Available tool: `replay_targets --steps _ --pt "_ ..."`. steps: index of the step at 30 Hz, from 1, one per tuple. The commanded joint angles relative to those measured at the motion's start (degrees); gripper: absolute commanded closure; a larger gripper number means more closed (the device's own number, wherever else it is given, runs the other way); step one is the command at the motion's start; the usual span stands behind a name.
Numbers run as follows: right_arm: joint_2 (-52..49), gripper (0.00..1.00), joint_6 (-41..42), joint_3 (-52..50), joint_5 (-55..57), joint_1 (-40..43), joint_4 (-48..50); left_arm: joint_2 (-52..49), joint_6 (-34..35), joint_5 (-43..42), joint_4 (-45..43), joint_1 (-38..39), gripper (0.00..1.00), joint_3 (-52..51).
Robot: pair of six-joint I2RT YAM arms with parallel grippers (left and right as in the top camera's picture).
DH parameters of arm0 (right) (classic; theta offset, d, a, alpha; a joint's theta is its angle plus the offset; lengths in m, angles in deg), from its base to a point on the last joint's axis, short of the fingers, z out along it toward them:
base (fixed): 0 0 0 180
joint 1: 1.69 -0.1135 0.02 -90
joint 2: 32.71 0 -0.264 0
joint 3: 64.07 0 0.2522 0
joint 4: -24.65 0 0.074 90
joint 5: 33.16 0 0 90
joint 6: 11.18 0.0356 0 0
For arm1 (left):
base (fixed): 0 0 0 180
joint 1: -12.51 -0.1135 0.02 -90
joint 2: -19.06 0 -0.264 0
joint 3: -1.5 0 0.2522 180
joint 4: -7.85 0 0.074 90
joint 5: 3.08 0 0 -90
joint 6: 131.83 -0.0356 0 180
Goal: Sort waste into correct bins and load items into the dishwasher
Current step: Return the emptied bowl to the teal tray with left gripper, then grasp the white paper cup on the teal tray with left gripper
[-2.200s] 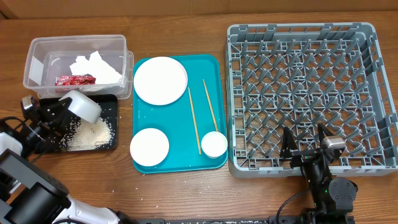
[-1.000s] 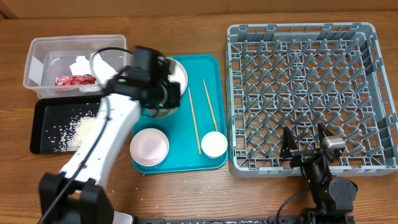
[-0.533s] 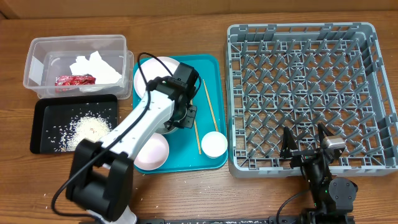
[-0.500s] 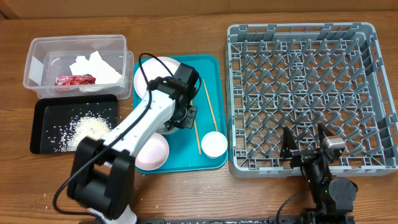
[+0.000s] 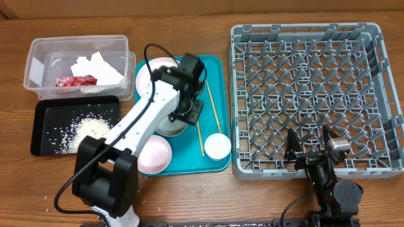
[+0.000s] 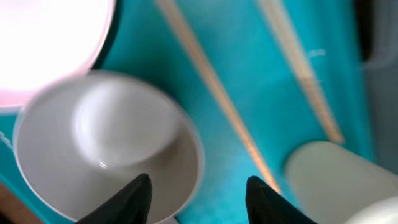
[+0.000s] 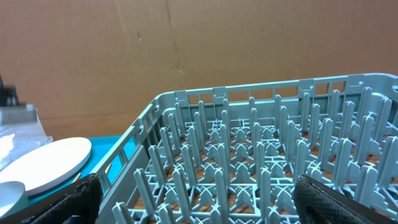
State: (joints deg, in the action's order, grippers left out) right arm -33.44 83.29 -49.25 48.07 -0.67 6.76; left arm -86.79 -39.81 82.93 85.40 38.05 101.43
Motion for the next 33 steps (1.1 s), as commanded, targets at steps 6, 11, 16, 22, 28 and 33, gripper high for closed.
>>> replay_targets --steps 6,11,16,22,28,33 --pt "0.57 0.00 0.20 -0.61 -0.33 -0.33 0.31 -0.87 -20.72 -18.43 5.66 3.17 0.36 4.28" --pt "0.57 0.00 0.20 -0.61 -0.33 -0.33 0.33 -2.21 -20.74 -17.59 5.99 4.22 0.36 2.03" --pt "0.57 0.00 0.20 -0.61 -0.33 -0.33 0.31 -2.62 -20.70 -16.76 5.84 4.22 0.36 0.46" --pt "0.57 0.00 0.20 -0.61 -0.33 -0.33 0.33 -2.62 -20.70 -16.37 5.92 4.24 0.37 0.26" --pt "0.57 0.00 0.20 -0.61 -0.33 -0.33 0.31 -2.64 -20.70 -16.39 5.99 4.72 0.37 -0.22" --pt "0.57 0.00 0.20 -0.61 -0.35 -0.33 0.31 -2.64 -20.70 -16.33 5.35 5.51 0.37 -2.84"
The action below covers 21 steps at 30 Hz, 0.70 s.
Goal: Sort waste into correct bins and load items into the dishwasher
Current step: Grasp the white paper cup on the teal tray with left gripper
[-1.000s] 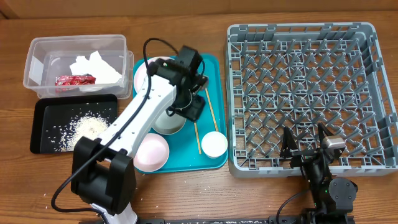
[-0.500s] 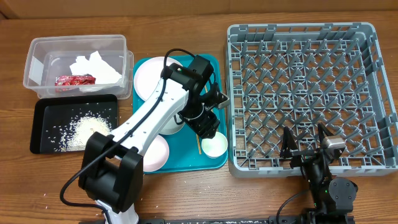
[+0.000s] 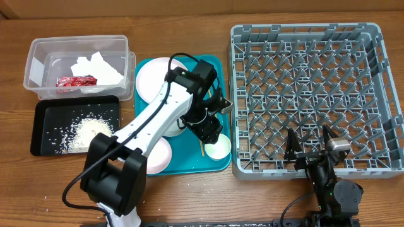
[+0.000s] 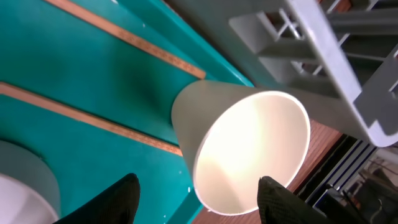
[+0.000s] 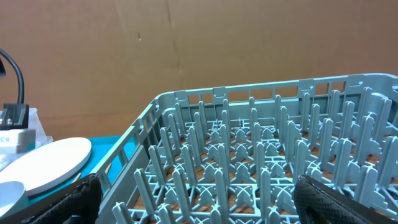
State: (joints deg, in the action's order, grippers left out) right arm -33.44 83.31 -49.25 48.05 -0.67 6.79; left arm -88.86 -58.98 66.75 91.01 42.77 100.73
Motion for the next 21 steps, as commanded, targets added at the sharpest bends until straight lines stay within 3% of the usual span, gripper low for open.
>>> replay_targets --steps 1,18,21 --pt "0.57 0.00 0.17 -0.61 -0.31 -0.33 0.31 -0.57 -1.53 -0.04 -0.44 0.87 0.37 -2.75" --pt "0.57 0.00 0.17 -0.61 -0.33 -0.33 0.28 -0.57 0.87 0.70 -3.78 1.01 0.37 -6.62" --pt "0.57 0.00 0.13 -0.61 -0.28 -0.33 0.42 -0.57 2.08 0.92 -6.49 1.01 0.49 -6.62"
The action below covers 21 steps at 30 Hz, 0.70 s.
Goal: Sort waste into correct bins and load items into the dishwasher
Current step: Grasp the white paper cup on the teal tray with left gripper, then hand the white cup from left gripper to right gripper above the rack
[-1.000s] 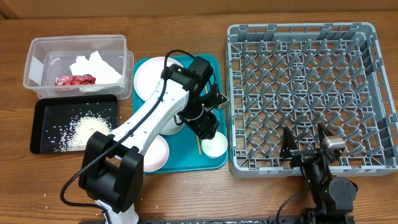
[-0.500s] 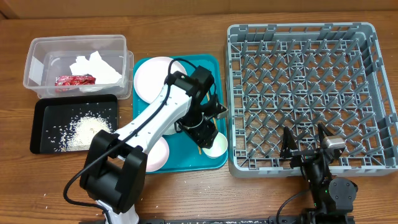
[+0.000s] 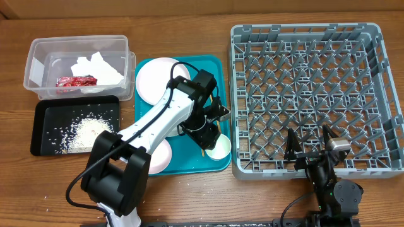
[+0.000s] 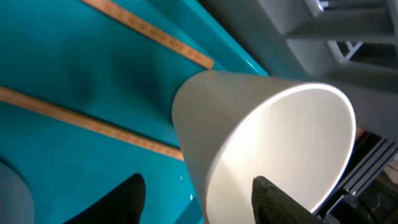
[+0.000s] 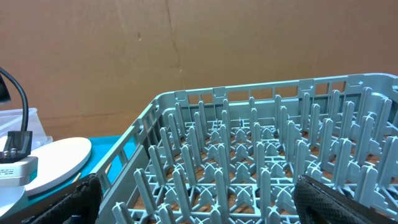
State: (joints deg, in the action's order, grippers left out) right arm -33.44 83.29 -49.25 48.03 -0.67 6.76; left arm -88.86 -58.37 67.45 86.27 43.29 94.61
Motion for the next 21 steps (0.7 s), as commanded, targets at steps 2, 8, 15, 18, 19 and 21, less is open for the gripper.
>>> replay_targets --steps 2,8,15,18,19,21 --pt "0.57 0.00 0.15 -0.59 -0.26 -0.31 1.40 -0.57 2.21 0.22 -2.91 0.48 0.56 -0.50" --pt "0.57 0.00 0.22 -0.59 -0.52 -0.33 3.04 -0.57 3.61 0.39 -4.98 0.48 0.86 -0.52" --pt "0.57 0.00 9.66 0.85 -0.74 -0.31 9.88 -0.55 11.87 -2.08 -5.22 -1.11 0.96 2.34" --pt "0.46 0.00 12.46 3.56 -1.14 -0.31 7.76 -0.55 11.21 -7.04 -1.44 -3.23 0.96 6.45" --pt "0.22 0.00 12.81 5.09 -2.08 -0.31 6.38 -0.52 10.19 -9.11 0.39 -4.22 0.96 8.37" --pt "-0.57 0.00 13.25 7.63 -3.63 -0.33 4.31 -0.52 9.11 -11.89 3.54 -5.97 0.96 11.63"
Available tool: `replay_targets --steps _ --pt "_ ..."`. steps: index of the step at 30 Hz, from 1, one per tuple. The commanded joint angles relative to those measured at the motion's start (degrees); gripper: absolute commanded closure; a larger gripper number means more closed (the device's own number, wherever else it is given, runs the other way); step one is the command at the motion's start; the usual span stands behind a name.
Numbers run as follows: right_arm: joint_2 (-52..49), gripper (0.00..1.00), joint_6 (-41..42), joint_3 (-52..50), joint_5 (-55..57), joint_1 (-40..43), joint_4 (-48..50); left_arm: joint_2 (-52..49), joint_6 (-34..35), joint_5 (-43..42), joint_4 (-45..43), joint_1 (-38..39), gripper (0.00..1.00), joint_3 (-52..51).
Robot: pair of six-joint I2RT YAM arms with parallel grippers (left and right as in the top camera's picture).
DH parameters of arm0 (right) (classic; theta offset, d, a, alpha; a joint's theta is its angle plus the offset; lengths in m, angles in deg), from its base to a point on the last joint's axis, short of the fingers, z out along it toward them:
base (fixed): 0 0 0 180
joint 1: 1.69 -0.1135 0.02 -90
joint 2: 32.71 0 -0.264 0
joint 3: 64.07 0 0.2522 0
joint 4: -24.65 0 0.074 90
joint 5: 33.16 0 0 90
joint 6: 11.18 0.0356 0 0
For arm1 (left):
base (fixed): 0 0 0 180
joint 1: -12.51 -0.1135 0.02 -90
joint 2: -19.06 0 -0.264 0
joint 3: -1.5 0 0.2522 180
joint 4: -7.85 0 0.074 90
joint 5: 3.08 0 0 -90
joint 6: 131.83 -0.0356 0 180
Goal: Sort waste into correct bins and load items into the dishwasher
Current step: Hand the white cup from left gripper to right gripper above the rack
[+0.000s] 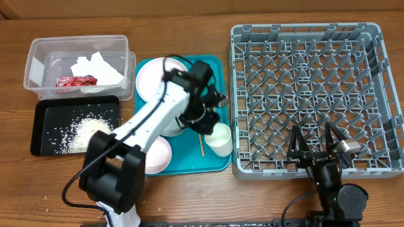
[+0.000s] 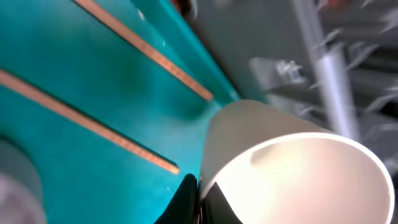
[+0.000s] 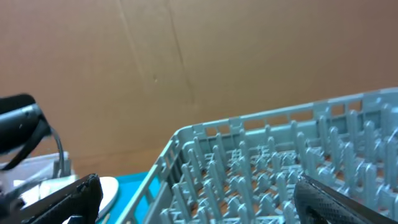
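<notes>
A white cup (image 1: 220,140) sits over the front right corner of the teal tray (image 1: 214,66), tilted toward the grey dish rack (image 1: 309,94). My left gripper (image 1: 210,125) is shut on the cup's rim. In the left wrist view the fingers (image 2: 189,198) pinch the wall of the cup (image 2: 292,168), one inside and one outside. Two chopsticks (image 2: 87,118) lie on the tray under it. My right gripper (image 1: 319,146) hangs open at the rack's front edge with nothing between its fingers (image 3: 81,194).
On the tray are a pink plate (image 1: 151,72), a grey bowl (image 1: 170,126) and a pink bowl (image 1: 158,154). A clear bin (image 1: 76,63) with paper and a red wrapper stands at the back left, with a black tray (image 1: 69,126) of rice before it.
My left gripper has shut on the cup's rim; before, its fingers stood open on either side of the rim. The cup now sits tilted. The right wrist view has shifted upward.
My left gripper was open over the grey bowl on the tray. Then it stood open beside the white cup at the tray's front right, then closer, with the rim between its fingers. Now it grips the cup. The right arm stayed at the rack's front edge.
</notes>
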State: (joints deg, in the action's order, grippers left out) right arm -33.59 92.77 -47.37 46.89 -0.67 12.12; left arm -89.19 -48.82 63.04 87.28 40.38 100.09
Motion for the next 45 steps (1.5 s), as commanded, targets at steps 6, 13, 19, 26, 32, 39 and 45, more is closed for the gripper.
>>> replay_targets --steps 6,13,19,26,32,39,45 --pt "-10.32 0.00 7.39 17.59 -5.84 -0.31 -8.35 -0.17 -3.74 -17.59 12.15 -10.40 0.96 16.31" --pt "-37.33 0.00 6.88 40.06 -16.92 -0.33 -23.58 -0.17 -12.41 -36.65 19.76 -19.12 0.96 21.16" --pt "-58.01 0.00 8.15 54.03 -43.69 -0.33 -16.63 -0.20 -17.94 -45.07 25.77 -22.82 0.96 21.14" --pt "-74.88 0.06 17.84 54.99 -58.90 -3.37 4.66 -0.20 -18.97 -51.32 27.04 -23.74 0.96 21.14" --pt "-81.18 0.18 17.81 54.99 -59.21 -12.44 12.76 -0.20 -16.85 -53.13 24.83 -24.74 0.96 21.14" --pt "-81.22 0.18 17.81 54.99 -56.85 -15.54 14.80 -0.20 -15.28 -54.77 23.34 -25.29 0.96 21.14" --pt "-81.22 0.18 17.84 54.99 -55.67 -18.12 18.27 -0.20 -15.28 -55.23 23.45 -25.24 0.96 21.14"
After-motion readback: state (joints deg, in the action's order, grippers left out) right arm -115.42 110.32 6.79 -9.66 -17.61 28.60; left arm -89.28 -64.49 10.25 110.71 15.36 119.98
